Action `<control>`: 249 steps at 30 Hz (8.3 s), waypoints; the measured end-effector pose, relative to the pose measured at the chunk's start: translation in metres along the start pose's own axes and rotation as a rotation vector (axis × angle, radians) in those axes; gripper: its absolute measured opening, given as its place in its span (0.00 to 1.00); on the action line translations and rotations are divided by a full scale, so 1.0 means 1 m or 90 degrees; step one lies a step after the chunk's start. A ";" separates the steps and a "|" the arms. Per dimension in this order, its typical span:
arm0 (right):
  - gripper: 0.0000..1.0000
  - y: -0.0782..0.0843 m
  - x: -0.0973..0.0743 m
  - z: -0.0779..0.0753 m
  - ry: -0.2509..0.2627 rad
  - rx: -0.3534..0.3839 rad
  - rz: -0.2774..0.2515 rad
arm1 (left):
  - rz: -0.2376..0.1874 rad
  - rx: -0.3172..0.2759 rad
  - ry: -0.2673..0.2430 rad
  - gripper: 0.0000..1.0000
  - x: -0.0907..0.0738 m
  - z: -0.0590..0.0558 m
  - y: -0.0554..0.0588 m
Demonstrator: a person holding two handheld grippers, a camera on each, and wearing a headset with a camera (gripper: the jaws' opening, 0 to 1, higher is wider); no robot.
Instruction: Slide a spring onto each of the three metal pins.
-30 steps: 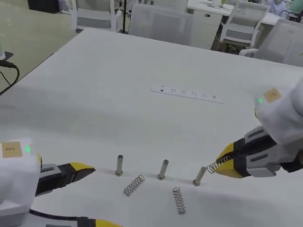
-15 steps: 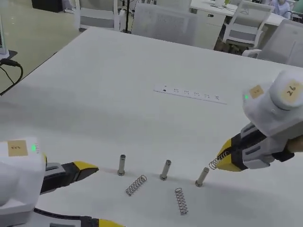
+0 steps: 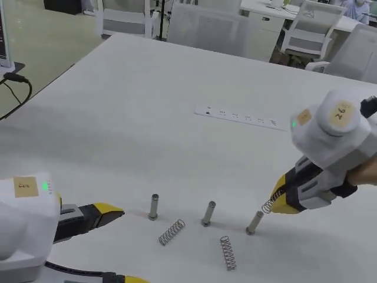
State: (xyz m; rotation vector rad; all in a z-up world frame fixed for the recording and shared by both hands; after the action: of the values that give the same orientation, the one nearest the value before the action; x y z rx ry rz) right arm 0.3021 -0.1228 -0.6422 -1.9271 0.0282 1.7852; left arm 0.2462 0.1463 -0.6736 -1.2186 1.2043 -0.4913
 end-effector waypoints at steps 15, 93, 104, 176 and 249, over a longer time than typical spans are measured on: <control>0.09 0.003 0.009 -0.003 -0.015 0.003 0.021 | -0.011 -0.005 -0.011 0.70 -0.001 0.004 0.000; 0.09 0.014 0.072 -0.004 -0.055 0.028 0.053 | -0.009 -0.007 -0.025 0.68 -0.005 0.007 0.002; 0.25 0.013 0.068 -0.003 -0.048 0.040 0.032 | -0.007 -0.006 -0.025 0.67 -0.004 0.008 0.003; 0.35 0.052 0.024 0.037 0.032 0.142 -0.059 | 0.056 0.047 0.035 0.52 0.040 0.012 0.011; 0.34 0.059 0.023 0.051 0.040 0.154 -0.065 | 0.114 0.095 -0.022 0.08 0.096 0.037 0.031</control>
State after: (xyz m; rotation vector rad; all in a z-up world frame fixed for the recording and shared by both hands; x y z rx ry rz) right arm 0.2378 -0.1477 -0.6845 -1.7780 0.1572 1.5760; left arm 0.3042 0.0934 -0.7473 -0.9787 1.2119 -0.4171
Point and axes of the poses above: the centre of the closed fingertips' face, and the gripper's own axes: x roughly forward along the fingers, z roughly to its left, y roughly out of its underside, the point moved 7 cm from there along -x, roughly backward along the fingers, and after that the axes turned 3 degrees about -y, right-handed, at the moved point
